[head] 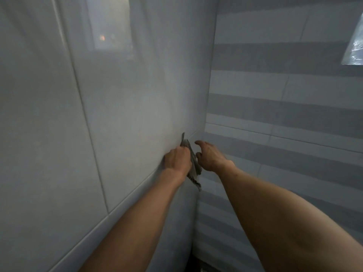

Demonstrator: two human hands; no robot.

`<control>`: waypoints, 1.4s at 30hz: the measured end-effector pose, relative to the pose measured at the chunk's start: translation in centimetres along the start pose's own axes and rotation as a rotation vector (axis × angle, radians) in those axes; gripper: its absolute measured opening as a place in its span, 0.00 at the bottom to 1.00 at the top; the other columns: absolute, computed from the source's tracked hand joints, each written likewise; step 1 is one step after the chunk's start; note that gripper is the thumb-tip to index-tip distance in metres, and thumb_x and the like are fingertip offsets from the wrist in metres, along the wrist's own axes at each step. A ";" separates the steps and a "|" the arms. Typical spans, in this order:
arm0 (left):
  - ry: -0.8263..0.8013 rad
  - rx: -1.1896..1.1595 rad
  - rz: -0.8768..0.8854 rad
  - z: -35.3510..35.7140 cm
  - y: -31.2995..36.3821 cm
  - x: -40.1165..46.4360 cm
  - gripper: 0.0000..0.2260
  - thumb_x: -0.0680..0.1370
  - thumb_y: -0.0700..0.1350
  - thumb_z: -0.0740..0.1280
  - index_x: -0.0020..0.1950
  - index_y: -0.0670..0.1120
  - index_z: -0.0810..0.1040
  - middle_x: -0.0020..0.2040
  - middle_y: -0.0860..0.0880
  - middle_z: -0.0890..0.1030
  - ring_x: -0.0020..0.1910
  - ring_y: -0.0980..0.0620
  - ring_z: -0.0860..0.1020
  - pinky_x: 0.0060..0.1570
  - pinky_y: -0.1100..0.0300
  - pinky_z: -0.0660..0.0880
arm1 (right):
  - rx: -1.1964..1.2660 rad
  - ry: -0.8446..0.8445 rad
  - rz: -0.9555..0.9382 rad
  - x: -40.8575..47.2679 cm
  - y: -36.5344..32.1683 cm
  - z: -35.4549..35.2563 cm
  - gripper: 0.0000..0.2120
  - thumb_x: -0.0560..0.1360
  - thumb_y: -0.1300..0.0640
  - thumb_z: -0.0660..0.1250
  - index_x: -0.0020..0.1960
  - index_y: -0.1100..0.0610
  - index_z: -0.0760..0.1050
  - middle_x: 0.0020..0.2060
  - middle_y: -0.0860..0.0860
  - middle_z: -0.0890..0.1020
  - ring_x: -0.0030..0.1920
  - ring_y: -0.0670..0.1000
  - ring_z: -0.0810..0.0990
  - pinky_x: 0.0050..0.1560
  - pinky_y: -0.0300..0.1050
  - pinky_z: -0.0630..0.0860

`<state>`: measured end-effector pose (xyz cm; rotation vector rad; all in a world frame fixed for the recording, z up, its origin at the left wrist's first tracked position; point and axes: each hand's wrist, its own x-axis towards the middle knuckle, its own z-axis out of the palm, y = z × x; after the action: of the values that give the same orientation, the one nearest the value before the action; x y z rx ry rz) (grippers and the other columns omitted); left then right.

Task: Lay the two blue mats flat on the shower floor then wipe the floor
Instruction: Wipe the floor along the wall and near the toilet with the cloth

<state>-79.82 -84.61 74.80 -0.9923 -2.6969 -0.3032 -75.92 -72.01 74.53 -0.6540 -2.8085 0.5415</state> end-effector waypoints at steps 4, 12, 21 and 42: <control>0.029 0.007 -0.003 1.4 0.5 1.5 0.14 0.82 0.36 0.54 0.63 0.38 0.75 0.59 0.39 0.80 0.56 0.40 0.80 0.52 0.49 0.76 | 0.047 -0.013 -0.024 2.7 0.2 1.0 0.26 0.82 0.55 0.61 0.78 0.54 0.61 0.73 0.56 0.71 0.72 0.58 0.70 0.71 0.52 0.68; -0.005 -0.005 -0.040 0.8 1.2 3.3 0.13 0.82 0.39 0.58 0.65 0.39 0.74 0.60 0.41 0.80 0.56 0.43 0.80 0.51 0.52 0.77 | 0.114 0.048 0.002 4.4 0.7 2.2 0.11 0.81 0.56 0.63 0.61 0.56 0.78 0.55 0.55 0.83 0.55 0.57 0.81 0.54 0.51 0.79; -0.106 -0.044 0.064 -5.2 3.7 6.6 0.11 0.77 0.45 0.68 0.57 0.43 0.78 0.53 0.43 0.80 0.46 0.46 0.76 0.43 0.55 0.71 | 0.149 0.237 0.071 3.4 4.9 -5.2 0.09 0.82 0.53 0.61 0.58 0.57 0.72 0.51 0.54 0.79 0.51 0.55 0.78 0.54 0.54 0.78; -0.386 -0.361 0.573 13.5 26.8 6.2 0.08 0.72 0.44 0.69 0.48 0.49 0.85 0.49 0.44 0.84 0.49 0.41 0.81 0.43 0.58 0.72 | 0.200 0.125 0.721 -16.2 32.7 -5.3 0.08 0.72 0.53 0.76 0.48 0.49 0.79 0.45 0.50 0.82 0.49 0.52 0.80 0.48 0.44 0.75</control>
<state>-68.96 -57.15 66.72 -2.0512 -2.5543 -0.5335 -47.64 -50.58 64.59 -1.5919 -2.2966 0.8411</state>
